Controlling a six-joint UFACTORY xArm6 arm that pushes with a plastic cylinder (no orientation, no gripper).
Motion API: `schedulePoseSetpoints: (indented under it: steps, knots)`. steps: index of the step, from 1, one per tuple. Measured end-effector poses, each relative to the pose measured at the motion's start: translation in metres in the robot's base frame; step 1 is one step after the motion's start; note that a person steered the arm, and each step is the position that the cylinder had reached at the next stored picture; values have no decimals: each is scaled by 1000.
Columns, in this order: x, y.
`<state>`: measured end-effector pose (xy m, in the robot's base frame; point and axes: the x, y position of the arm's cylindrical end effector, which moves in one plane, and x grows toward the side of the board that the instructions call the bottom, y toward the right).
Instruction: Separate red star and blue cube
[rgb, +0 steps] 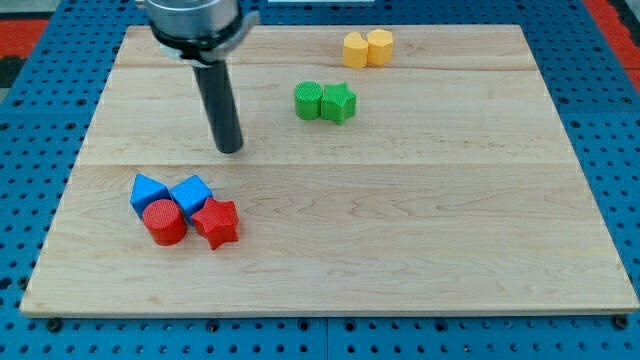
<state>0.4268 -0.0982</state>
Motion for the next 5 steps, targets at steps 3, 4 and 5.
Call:
schedulePoseSetpoints:
  steps: [3,4,5]
  knots:
    - [72,3]
    - [74,-2]
    - [74,-5]
